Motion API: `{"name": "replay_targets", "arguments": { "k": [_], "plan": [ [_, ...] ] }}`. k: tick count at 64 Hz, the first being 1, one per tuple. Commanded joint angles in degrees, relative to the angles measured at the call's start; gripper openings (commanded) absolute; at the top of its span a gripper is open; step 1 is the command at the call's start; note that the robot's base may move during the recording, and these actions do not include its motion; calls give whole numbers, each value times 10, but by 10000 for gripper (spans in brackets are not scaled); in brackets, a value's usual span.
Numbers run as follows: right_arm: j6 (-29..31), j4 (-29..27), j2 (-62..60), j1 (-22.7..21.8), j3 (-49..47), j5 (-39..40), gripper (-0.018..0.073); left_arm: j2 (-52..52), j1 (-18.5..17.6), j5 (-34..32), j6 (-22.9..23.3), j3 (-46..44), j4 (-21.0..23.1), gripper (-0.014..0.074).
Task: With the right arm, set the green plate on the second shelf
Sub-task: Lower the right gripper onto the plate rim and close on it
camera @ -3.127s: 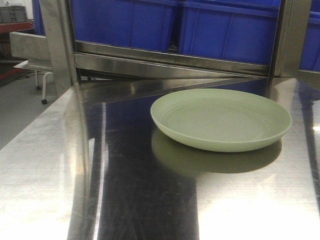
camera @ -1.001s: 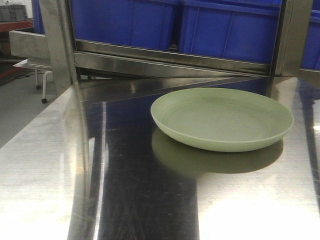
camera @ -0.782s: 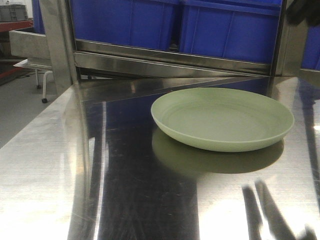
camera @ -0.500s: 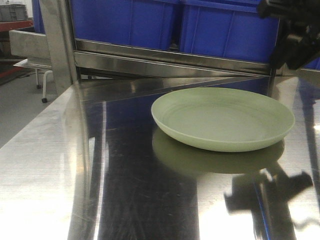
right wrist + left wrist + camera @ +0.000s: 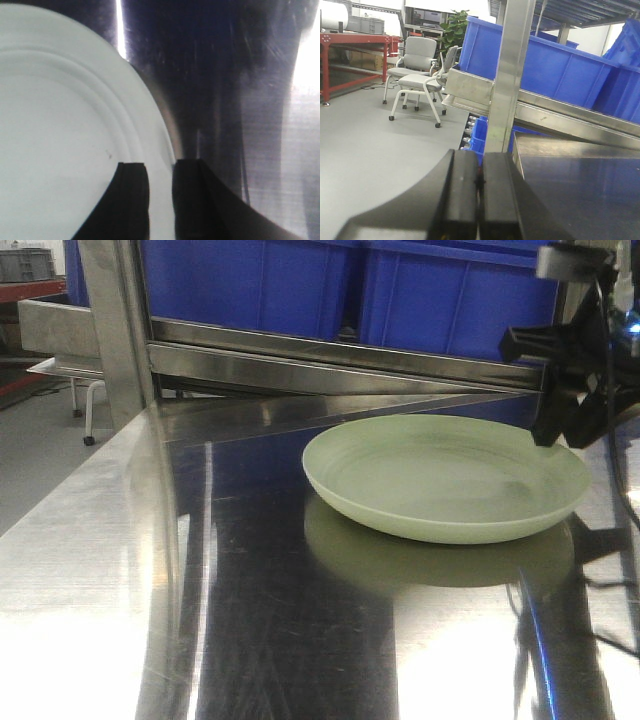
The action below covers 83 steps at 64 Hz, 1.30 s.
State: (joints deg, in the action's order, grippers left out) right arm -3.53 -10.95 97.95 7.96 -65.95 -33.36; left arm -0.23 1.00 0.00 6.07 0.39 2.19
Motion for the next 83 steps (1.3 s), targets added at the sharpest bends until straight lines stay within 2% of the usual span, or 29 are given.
{"name": "replay_targets", "arguments": {
  "k": [1, 9, 17, 29, 45, 57, 64, 75, 83],
  "plan": [
    [1, -5, -15, -5, -18, 11, 258, -10, 1, -49, 2, 23, 4, 130],
    [1, -5, -9, -5, -18, 8, 255, -10, 1, -49, 2, 23, 4, 130],
    [1, 1, -9, -5, -18, 10, 213, -10, 1, -49, 2, 23, 4, 130],
    [1, 15, -9, -5, -18, 9, 218, -10, 1, -49, 2, 23, 4, 130],
    [1, 33, -12, -5, -21, 6, 301, -10, 1, -49, 2, 23, 4, 130],
    [1, 49, -12, -5, -22, 0, 304, -10, 1, -49, 2, 23, 4, 130],
    [1, 41, -12, -5, -22, 1, 291, -10, 1, -49, 2, 23, 4, 130],
    [1, 39, -4, -5, -22, -10, 222, -10, 1, -49, 2, 23, 4, 130],
    [1, 16, 9, -5, -22, -25, 219, -10, 1, -49, 2, 23, 4, 130]
  ]
}}
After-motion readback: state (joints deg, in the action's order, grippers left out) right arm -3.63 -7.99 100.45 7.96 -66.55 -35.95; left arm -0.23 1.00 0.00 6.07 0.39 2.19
